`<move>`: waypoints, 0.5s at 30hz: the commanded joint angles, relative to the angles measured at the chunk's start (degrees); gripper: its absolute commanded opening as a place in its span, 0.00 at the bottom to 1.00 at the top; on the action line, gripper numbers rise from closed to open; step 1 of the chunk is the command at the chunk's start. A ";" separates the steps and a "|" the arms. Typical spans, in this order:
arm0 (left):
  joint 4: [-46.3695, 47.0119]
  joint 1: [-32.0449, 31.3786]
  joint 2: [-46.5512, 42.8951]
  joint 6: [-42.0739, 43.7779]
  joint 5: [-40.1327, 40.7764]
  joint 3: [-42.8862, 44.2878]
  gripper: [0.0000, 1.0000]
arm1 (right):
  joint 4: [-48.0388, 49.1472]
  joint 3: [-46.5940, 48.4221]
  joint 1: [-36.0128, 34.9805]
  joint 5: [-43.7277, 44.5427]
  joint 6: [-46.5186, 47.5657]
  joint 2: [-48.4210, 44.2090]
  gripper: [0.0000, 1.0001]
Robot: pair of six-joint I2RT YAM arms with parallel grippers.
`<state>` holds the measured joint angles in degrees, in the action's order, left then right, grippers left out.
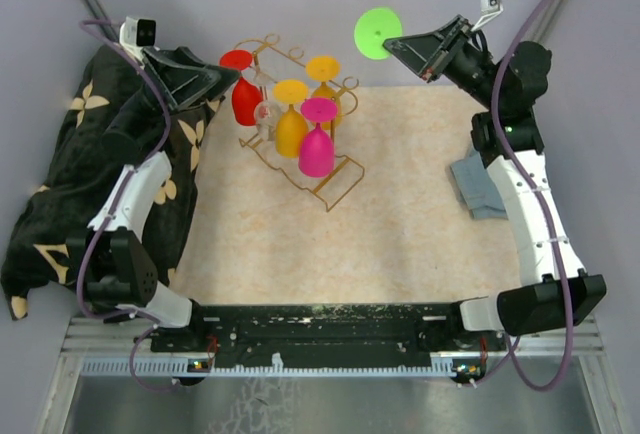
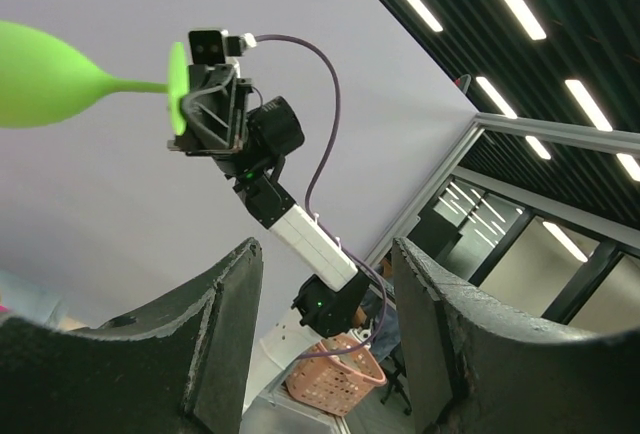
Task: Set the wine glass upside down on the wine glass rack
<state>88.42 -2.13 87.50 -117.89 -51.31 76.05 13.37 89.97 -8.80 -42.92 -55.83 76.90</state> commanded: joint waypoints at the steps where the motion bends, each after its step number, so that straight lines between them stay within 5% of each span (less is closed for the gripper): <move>1: 14.17 0.20 -2.70 -0.06 -1.28 -0.59 0.60 | -9.81 0.24 0.93 6.60 9.41 0.91 0.00; 15: 13.56 0.20 -4.73 -0.22 -2.06 -1.41 0.60 | -7.22 -4.66 1.59 3.89 4.05 9.05 0.00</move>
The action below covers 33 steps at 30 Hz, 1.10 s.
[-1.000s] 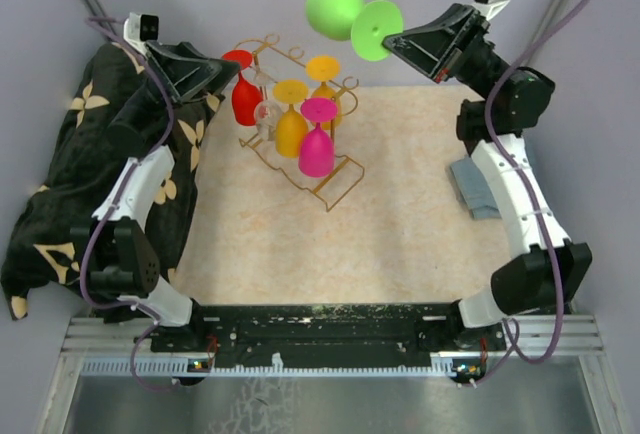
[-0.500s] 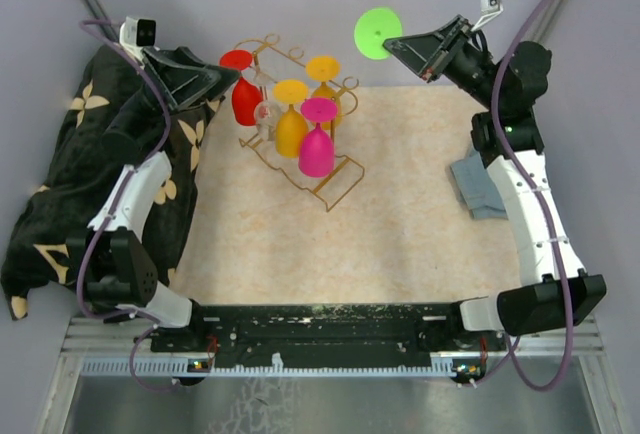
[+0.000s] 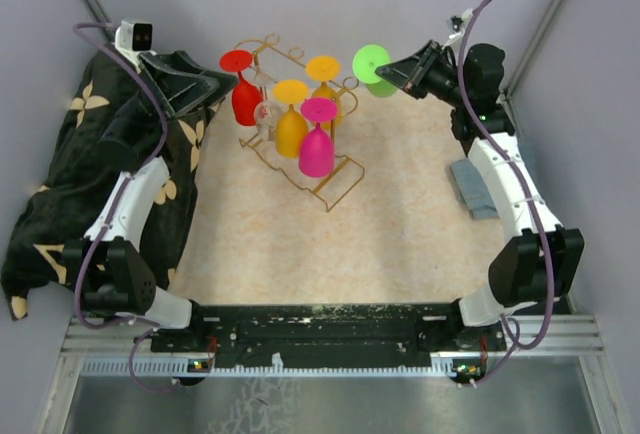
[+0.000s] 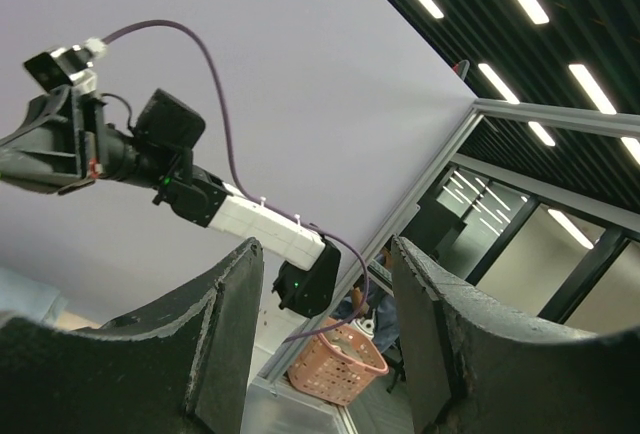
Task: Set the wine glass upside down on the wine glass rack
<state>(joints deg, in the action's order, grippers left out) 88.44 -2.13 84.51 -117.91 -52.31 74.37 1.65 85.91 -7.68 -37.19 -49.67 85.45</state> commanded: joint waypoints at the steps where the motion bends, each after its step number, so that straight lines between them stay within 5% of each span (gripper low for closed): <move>1: 13.25 0.24 -1.80 -0.14 -1.04 0.25 0.60 | 5.30 -1.12 0.53 -2.36 -2.75 0.77 0.00; 33: 13.78 0.25 -2.40 -0.40 -0.77 -0.48 0.59 | 7.81 2.50 -1.66 -8.67 -3.51 7.36 0.00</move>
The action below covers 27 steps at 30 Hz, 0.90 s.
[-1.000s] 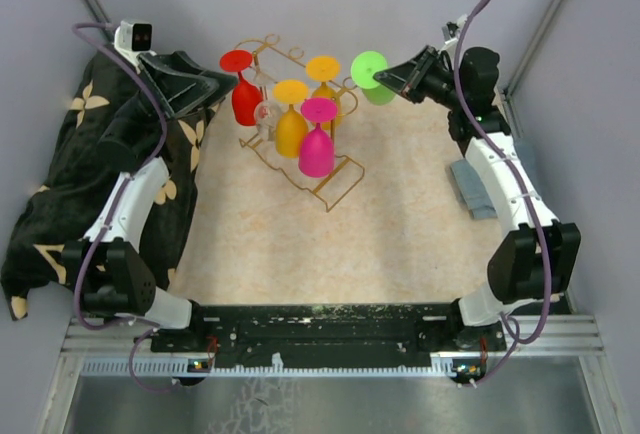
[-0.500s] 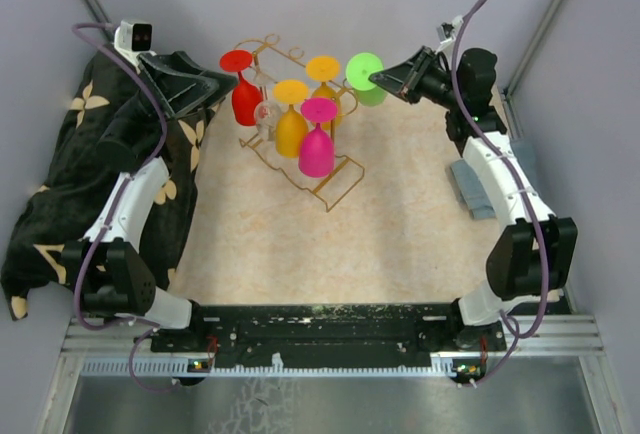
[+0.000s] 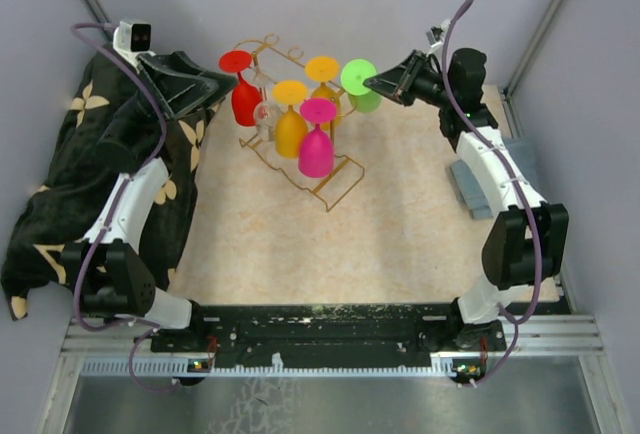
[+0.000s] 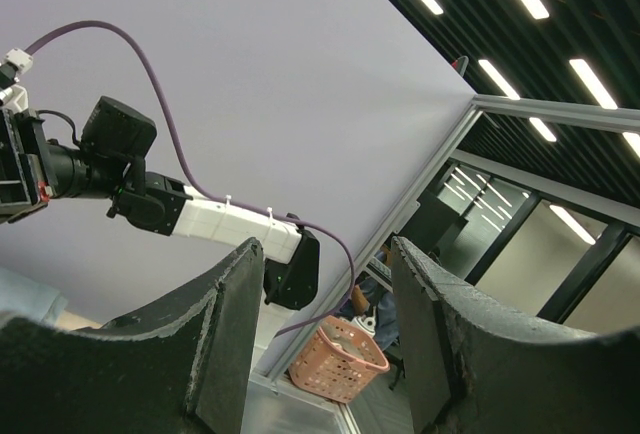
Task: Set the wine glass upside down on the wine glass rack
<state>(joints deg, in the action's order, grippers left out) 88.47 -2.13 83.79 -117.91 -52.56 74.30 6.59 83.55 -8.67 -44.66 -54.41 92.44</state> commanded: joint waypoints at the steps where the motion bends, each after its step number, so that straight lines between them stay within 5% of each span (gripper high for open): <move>1: 13.77 0.20 -1.67 -0.35 -0.53 -0.43 0.59 | 2.45 5.49 -0.81 -1.17 1.56 0.62 0.00; 27: 14.10 0.25 -1.09 -0.83 -0.45 -0.64 0.59 | 2.02 8.00 -0.81 -0.38 1.16 1.65 0.00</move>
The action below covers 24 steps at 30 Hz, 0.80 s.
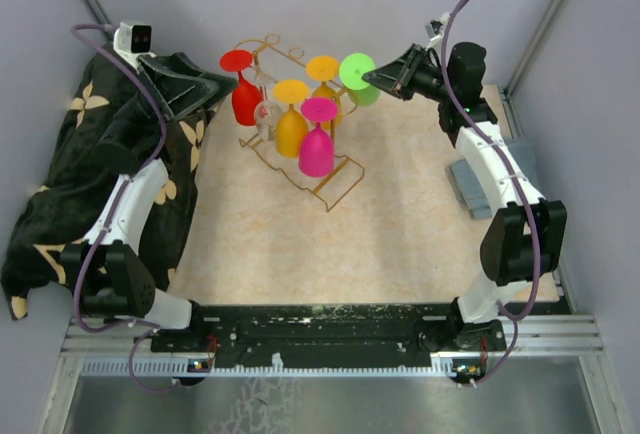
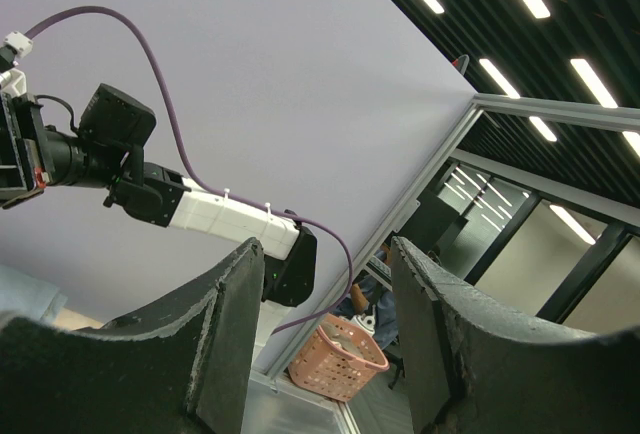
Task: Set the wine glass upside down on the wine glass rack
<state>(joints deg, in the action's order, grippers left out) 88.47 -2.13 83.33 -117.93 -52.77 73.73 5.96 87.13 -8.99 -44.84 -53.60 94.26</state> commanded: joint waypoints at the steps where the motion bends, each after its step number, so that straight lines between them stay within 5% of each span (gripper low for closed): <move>1: 14.15 0.26 -0.62 -0.80 -0.29 0.06 0.59 | 2.66 4.78 -0.44 -0.21 0.28 -0.12 0.00; 24: 14.11 0.22 -0.10 -0.48 -0.41 -0.06 0.59 | 4.06 3.81 -1.25 -1.91 -2.05 0.94 0.00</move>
<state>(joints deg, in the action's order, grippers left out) 88.47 -2.13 83.35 -117.93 -52.77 73.71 6.59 90.78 -9.26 -45.41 -55.40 96.90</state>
